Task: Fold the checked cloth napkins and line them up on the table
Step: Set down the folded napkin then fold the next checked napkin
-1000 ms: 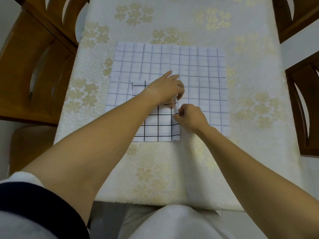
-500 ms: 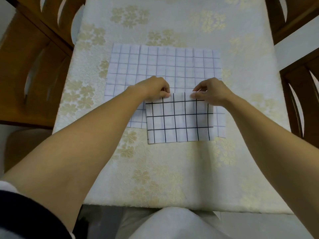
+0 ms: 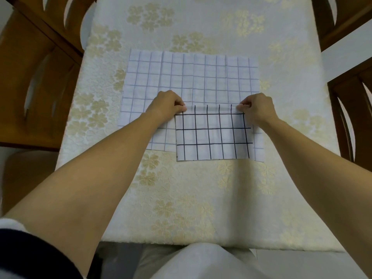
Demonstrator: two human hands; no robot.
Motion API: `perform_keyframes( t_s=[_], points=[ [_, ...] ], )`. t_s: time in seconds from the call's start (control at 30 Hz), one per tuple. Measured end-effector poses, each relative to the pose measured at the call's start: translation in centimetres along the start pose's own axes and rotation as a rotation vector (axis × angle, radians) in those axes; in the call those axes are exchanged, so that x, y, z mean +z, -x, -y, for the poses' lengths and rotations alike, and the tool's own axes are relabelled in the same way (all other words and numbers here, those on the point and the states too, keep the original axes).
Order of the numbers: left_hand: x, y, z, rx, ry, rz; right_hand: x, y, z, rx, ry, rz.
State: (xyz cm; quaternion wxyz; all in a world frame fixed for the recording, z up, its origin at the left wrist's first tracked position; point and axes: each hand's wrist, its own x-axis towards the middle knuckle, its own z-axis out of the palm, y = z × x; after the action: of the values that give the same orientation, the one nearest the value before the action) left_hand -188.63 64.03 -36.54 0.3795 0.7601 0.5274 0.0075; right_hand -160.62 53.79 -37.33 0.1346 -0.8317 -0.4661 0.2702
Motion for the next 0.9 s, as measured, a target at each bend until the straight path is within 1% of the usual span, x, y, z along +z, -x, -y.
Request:
perform_keyframes(
  t_s=[0.07, 0.1, 0.13, 0.17, 0.2, 0.23, 0.27, 0.3, 0.33, 0.4, 0.47, 0.53, 0.6, 0.7, 0.77, 0.83, 0.9],
  points=[
    [0.0, 0.2, -0.1, -0.015, 0.020, -0.015, 0.5, 0.1, 0.2, 0.010, 0.039, -0.041],
    [0.1, 0.4, -0.1, -0.009, 0.007, -0.047, 0.8, 0.4, 0.3, -0.002, 0.138, -0.098],
    [0.4, 0.5, -0.2, 0.014, -0.054, -0.110, 1.1, 0.9, 0.4, -0.028, 0.265, -0.181],
    [1.0, 1.0, -0.3, 0.048, -0.151, -0.200, 1.6, 1.6, 0.7, -0.075, 0.351, -0.278],
    [1.7, 1.5, -0.7, 0.090, -0.234, -0.306, 2.2, 2.5, 1.2, -0.155, 0.372, -0.353],
    [2.7, 2.2, -1.3, 0.137, -0.264, -0.396, 3.0, 3.4, 2.0, -0.255, 0.351, -0.389],
    [3.9, 2.8, -2.1, 0.178, -0.257, -0.437, 3.8, 4.4, 2.9, -0.351, 0.321, -0.383],
    [5.3, 3.3, -2.7, 0.202, -0.258, -0.429, 5.0, 5.2, 3.5, -0.425, 0.293, -0.339],
    [6.8, 3.7, -3.1, 0.201, -0.276, -0.384, 6.3, 5.9, 4.1, -0.466, 0.266, -0.276],
    [9.5, 4.2, -3.1, 0.141, -0.349, -0.265, 8.7, 6.9, 4.4, -0.473, 0.236, -0.136],
    [10.9, 4.3, -2.3, 0.100, -0.437, -0.194, 10.2, 7.4, 3.5, -0.448, 0.265, -0.054],
    [11.2, 4.4, -1.6, 0.113, -0.495, -0.172, 10.3, 7.5, 2.1, -0.419, 0.320, -0.042],
    [10.8, 4.4, -1.1, 0.128, -0.493, -0.161, 9.4, 7.5, 0.5, -0.366, 0.344, -0.046],
    [10.2, 4.7, -0.3, 0.086, -0.498, -0.171, 7.6, 7.3, -1.5, -0.258, 0.365, -0.050],
    [9.9, 4.8, 0.1, 0.047, -0.532, -0.162, 6.5, 6.9, -2.8, -0.218, 0.422, -0.040],
    [9.5, 5.0, 0.4, -0.005, -0.544, -0.163, 5.7, 6.6, -3.2, -0.193, 0.467, -0.044],
    [8.9, 5.0, -0.1, -0.013, -0.520, -0.199, 5.3, 6.3, -1.8, -0.199, 0.449, -0.107]
  ],
)
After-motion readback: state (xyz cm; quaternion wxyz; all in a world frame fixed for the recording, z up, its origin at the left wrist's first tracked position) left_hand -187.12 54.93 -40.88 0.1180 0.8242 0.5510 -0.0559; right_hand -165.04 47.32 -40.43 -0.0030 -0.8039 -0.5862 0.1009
